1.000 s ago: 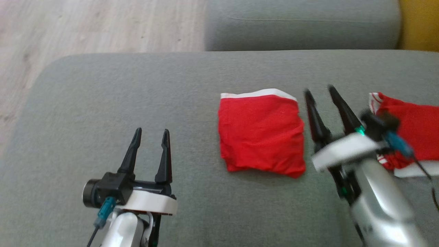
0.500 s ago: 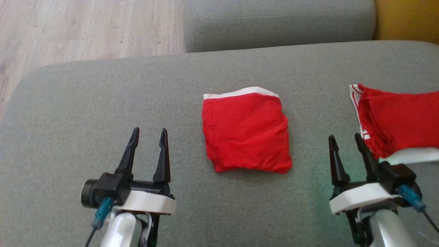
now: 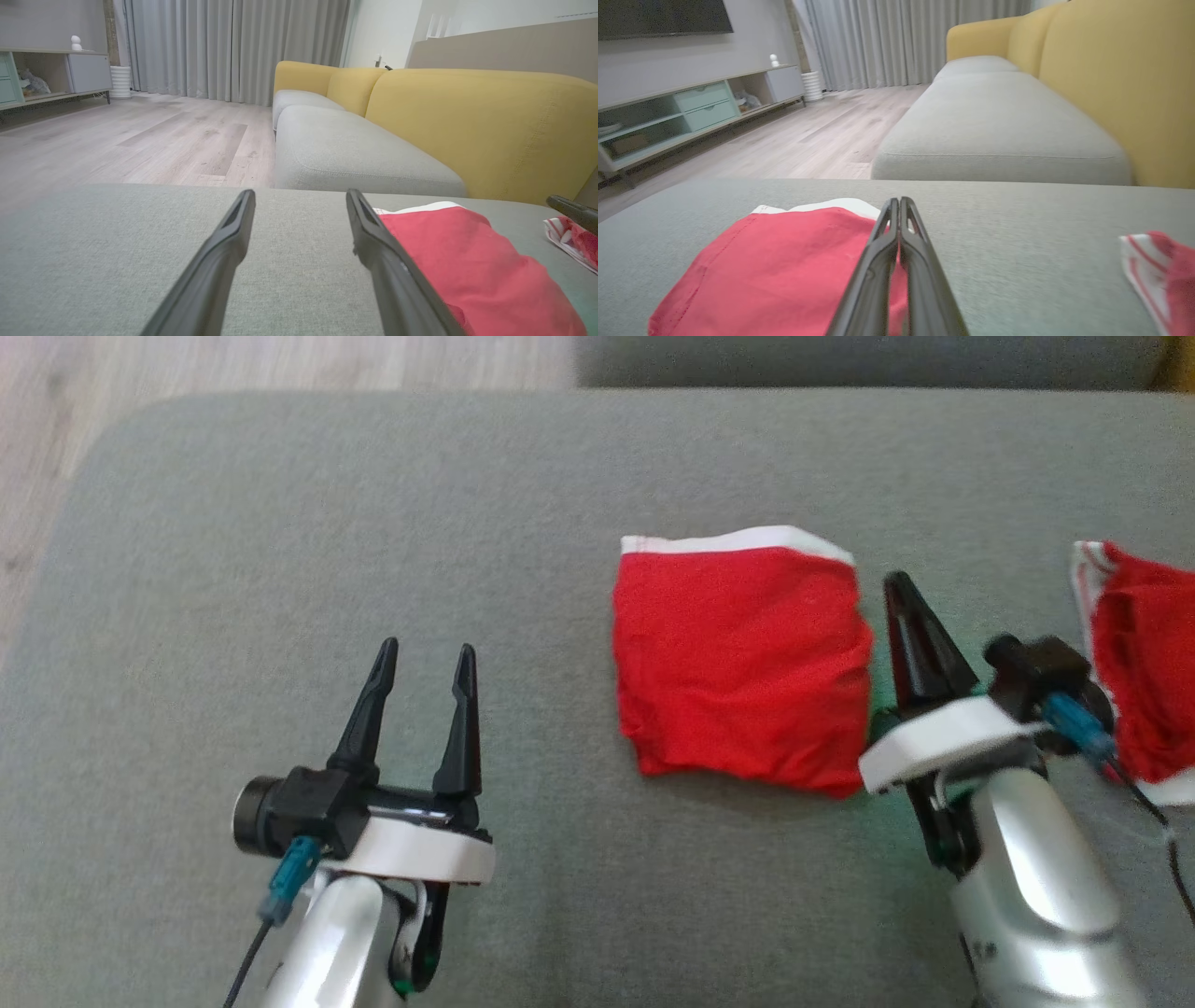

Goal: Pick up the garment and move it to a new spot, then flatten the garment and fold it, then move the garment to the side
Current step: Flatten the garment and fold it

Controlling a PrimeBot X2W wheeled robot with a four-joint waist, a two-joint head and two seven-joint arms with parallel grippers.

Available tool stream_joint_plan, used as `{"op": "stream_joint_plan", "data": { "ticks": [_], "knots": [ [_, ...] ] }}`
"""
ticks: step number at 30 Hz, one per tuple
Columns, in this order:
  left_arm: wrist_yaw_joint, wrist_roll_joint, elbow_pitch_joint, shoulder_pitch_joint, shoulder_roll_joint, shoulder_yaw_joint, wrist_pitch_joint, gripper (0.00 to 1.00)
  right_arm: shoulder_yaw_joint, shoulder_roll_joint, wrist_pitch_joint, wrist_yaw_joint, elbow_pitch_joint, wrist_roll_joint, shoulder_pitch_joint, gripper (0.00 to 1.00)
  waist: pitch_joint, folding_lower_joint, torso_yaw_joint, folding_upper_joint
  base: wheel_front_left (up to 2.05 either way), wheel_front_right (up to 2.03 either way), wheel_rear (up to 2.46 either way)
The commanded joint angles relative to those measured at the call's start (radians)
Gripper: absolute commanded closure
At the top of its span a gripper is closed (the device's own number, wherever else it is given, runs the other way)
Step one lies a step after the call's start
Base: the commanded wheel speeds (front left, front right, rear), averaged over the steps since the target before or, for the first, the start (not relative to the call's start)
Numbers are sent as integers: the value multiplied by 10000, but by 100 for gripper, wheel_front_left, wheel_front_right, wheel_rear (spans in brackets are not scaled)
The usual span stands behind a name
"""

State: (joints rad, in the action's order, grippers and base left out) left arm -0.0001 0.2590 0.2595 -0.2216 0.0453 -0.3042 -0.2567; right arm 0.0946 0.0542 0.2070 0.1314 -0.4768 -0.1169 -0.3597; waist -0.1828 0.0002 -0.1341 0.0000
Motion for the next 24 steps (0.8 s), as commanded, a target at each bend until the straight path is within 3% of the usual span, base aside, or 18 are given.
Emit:
{"op": "stream_joint_plan", "data": {
  "ticks": [1,5,6,12,16,24],
  "knots": [
    [21,78,-324,-372,49,223,-51,0,297,-37,25,-7,188,-49,-336,100,-328,-2,-316,0,0,0,0],
    [38,137,-300,-544,49,124,-51,0,721,-38,90,-7,-946,-148,-1211,100,-634,-2,-596,0,0,0,0],
    [58,179,-303,-617,49,74,-51,0,786,-38,0,-7,-1726,-58,-1543,100,-738,-2,-697,0,0,0,0],
    [107,265,-258,-712,49,-4,-51,0,422,-38,34,-7,-3930,-390,-2206,100,-757,-2,-854,0,0,0,0],
    [141,277,-210,-721,49,61,-51,0,1044,-39,361,-7,-4180,-914,-2613,100,-638,-2,-840,0,0,0,0],
    [186,380,-214,-675,49,-22,-51,0,2403,-39,535,-7,-3483,-1683,-3078,100,-462,-2,-917,0,0,0,0]
  ]
}}
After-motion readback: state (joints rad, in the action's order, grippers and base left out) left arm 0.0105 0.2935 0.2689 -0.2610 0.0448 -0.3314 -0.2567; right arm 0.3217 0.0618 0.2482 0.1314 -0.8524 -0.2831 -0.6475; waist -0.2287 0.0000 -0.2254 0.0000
